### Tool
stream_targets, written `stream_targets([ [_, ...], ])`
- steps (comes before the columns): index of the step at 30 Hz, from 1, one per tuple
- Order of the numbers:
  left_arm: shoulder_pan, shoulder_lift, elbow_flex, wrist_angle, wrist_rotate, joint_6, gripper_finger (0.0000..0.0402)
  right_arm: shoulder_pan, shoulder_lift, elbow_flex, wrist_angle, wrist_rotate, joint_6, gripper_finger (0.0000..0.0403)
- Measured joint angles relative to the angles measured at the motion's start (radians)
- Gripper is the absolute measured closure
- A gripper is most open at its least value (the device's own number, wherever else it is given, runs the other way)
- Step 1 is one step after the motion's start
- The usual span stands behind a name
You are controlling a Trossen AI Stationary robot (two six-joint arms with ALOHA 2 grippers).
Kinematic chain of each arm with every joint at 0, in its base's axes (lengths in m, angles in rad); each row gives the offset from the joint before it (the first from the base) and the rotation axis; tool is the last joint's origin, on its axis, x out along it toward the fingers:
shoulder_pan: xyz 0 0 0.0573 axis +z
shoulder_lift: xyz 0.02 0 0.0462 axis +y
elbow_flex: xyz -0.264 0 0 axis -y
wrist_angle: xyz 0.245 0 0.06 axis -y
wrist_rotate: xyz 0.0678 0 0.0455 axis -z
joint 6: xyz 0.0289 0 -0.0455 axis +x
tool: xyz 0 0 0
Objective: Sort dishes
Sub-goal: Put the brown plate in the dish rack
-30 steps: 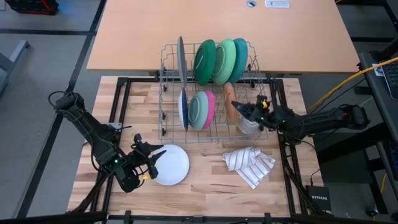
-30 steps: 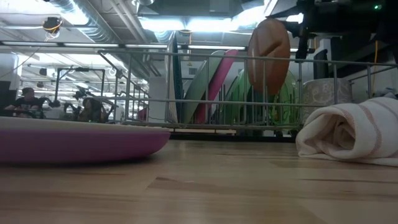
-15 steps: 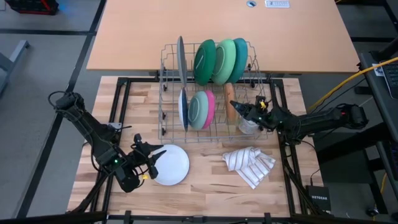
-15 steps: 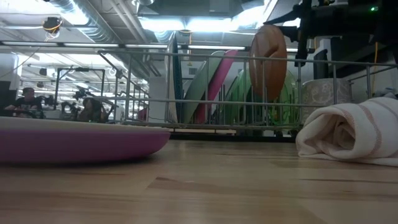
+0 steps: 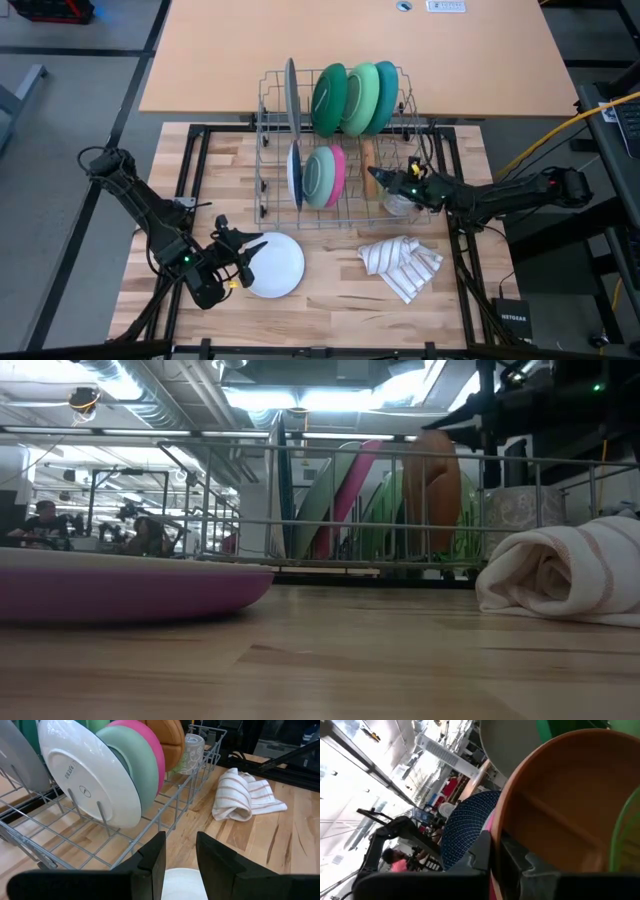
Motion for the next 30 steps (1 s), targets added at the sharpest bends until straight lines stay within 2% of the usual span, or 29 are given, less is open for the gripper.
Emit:
stream_targets([
  [6,0.000,0.000,0.000,0.000,0.000,0.000,0.0304,0.000,0.003,0.001,-0.031,-0.001,0.018,0.0378],
  [22,0.000,0.000,0.000,0.001,0.000,0.000,0.0304,0.000,0.000,0.000,-0.036,-0.013,-0.032,0.0285],
  [30,0.000,0.000,0.000,0.000,0.000,0.000,0.0304,0.000,-0.060,0.002,-0.174,-0.016,-0.027,0.0279],
])
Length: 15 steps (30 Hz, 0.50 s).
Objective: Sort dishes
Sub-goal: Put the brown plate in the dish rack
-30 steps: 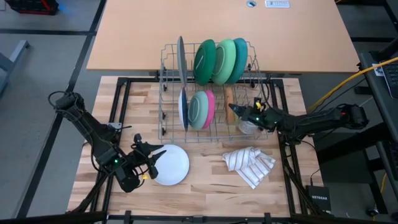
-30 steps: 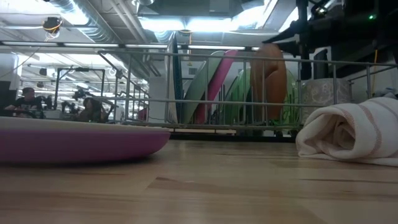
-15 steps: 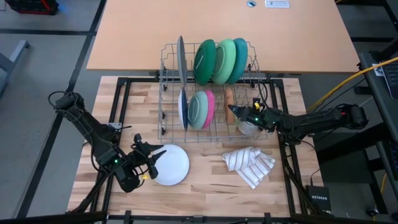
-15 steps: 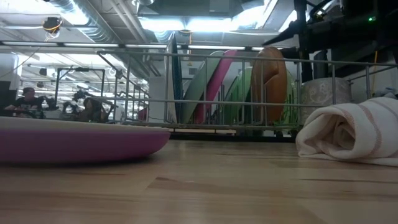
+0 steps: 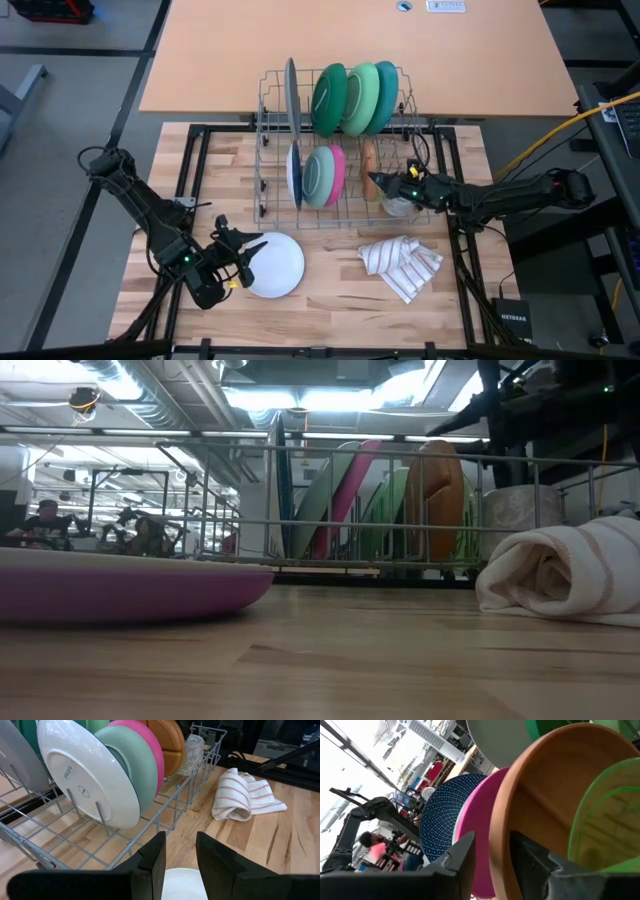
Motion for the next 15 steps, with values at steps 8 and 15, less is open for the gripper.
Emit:
stream_targets([
  [8,0.000,0.000,0.000,0.000,0.000,0.000,0.0304,0.000,-0.069,-0.001,-0.068,-0.037,0.034,0.0279],
  [15,0.000,0.000,0.000,0.000,0.000,0.000,0.0304,0.000,-0.131,0.080,-0.366,-0.037,0.035,0.0279],
])
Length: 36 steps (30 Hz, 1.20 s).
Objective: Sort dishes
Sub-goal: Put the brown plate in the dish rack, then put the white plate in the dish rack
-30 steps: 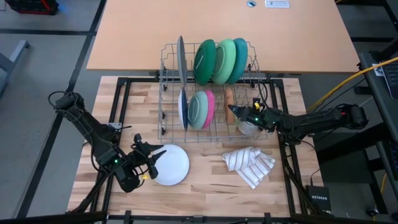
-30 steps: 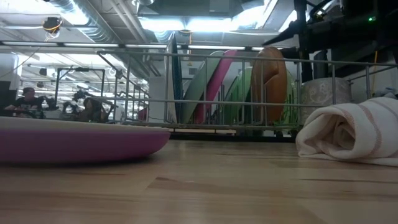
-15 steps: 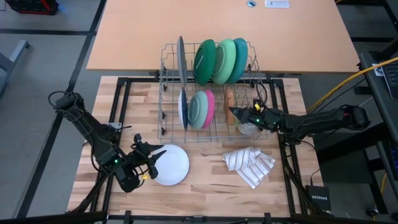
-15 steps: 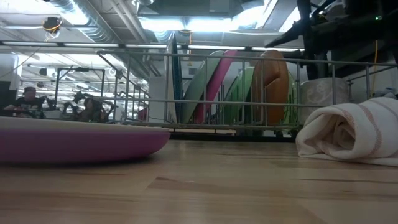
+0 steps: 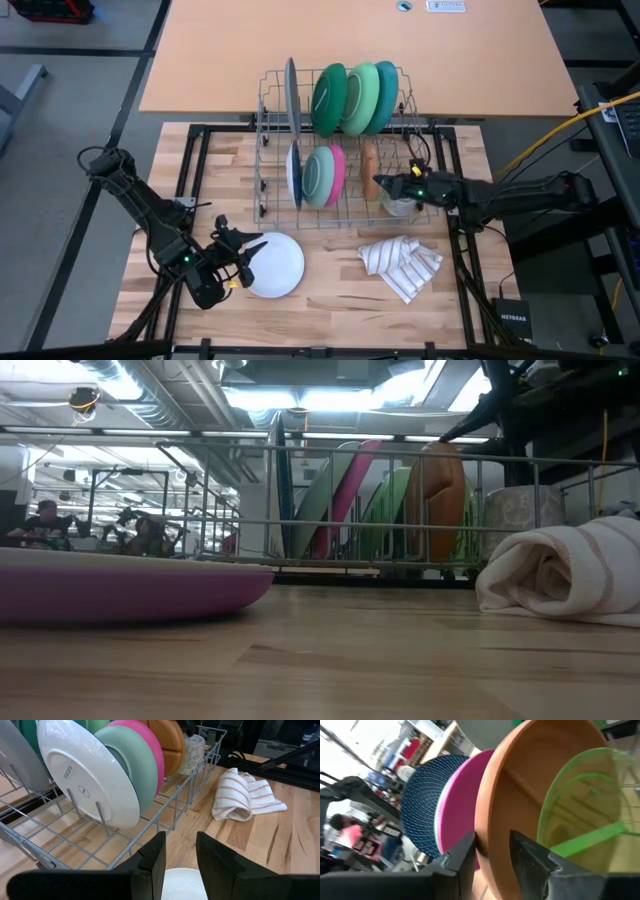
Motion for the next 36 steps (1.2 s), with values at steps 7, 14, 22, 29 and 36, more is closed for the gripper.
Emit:
stream_targets([
  [7,0.000,0.000,0.000,0.000,0.000,0.000,0.0304,0.000,-0.010,0.128,-0.224,0.003,-0.011,0.0279],
  [14,0.000,0.000,0.000,0.000,0.000,0.000,0.0304,0.000,-0.010,0.270,-0.518,0.020,-0.055,0.0279],
  [22,0.000,0.000,0.000,0.001,0.032,0.000,0.0304,0.000,-0.010,0.408,-0.622,-0.163,-0.056,0.0279],
  [29,-0.001,0.025,0.001,0.015,0.337,0.000,0.0304,0.000,-0.009,0.441,-0.516,-0.435,-0.056,0.0279],
  [36,-0.003,0.140,0.001,0.076,0.557,0.087,0.0304,0.001,0.015,0.440,-0.490,-0.497,-0.054,0.0279],
])
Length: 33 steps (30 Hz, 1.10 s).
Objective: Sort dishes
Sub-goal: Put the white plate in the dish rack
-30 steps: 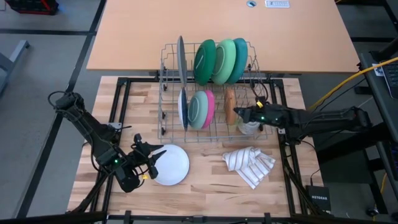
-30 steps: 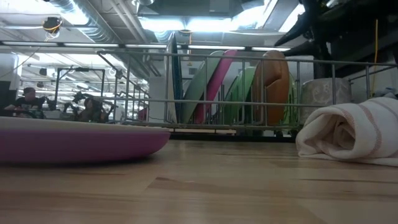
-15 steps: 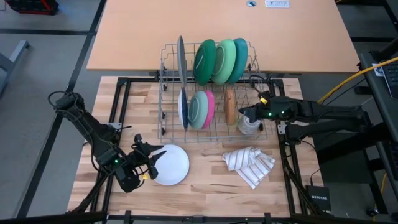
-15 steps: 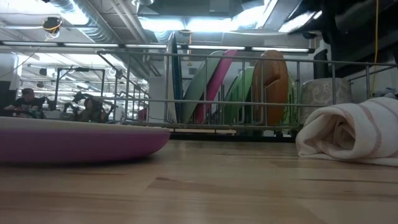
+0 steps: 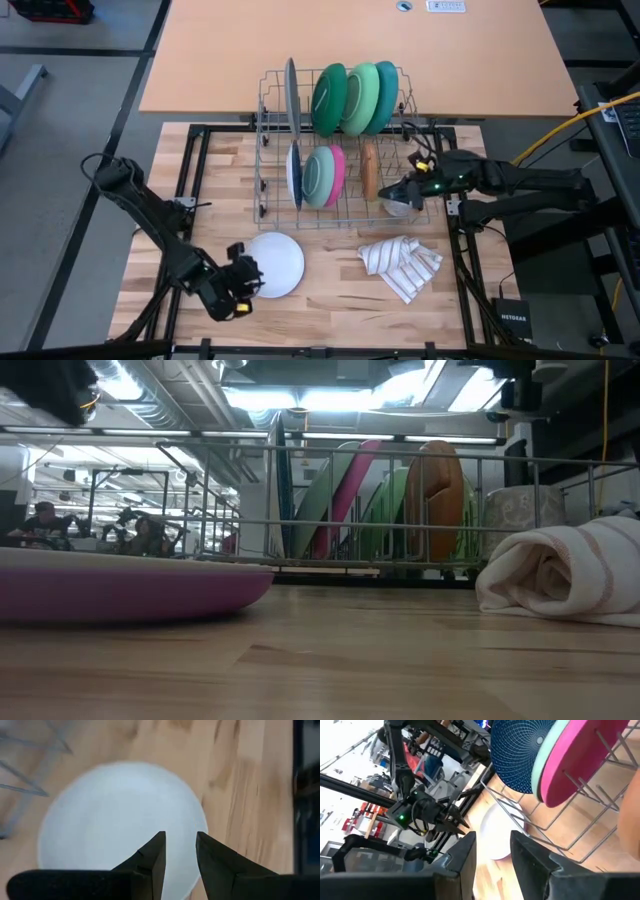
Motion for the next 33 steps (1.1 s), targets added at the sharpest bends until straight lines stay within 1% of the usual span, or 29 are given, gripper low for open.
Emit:
stream_targets([
  [3,0.001,0.048,0.000,0.001,0.055,0.047,0.0304,0.000,0.020,0.000,0.001,-0.001,0.000,0.0279],
  [7,0.001,0.091,0.000,0.003,0.083,0.104,0.0304,0.000,0.049,0.000,0.000,-0.002,0.000,0.0279],
  [11,0.001,0.103,0.000,0.019,0.133,0.162,0.0304,0.000,0.077,0.000,0.000,-0.002,0.000,0.0279],
  [16,0.000,0.103,0.000,0.024,0.202,0.279,0.0304,0.000,0.115,0.000,0.000,-0.010,0.000,0.0279],
  [20,0.000,0.103,0.000,0.024,0.228,0.354,0.0304,0.000,0.139,0.000,0.000,-0.026,0.000,0.0279],
  [25,0.000,0.109,0.000,0.024,0.232,0.405,0.0304,0.000,0.148,0.000,0.000,-0.062,0.000,0.0279],
  [27,0.000,0.123,0.000,0.024,0.237,0.407,0.0304,0.000,0.148,0.000,0.002,-0.063,0.000,0.0279],
  [29,0.001,0.148,0.000,0.024,0.262,0.408,0.0304,0.000,0.147,0.000,0.001,-0.063,0.000,0.0279],
  [33,0.001,0.198,0.000,0.023,0.283,0.452,0.0304,0.000,0.147,0.000,0.000,-0.070,-0.002,0.0279],
])
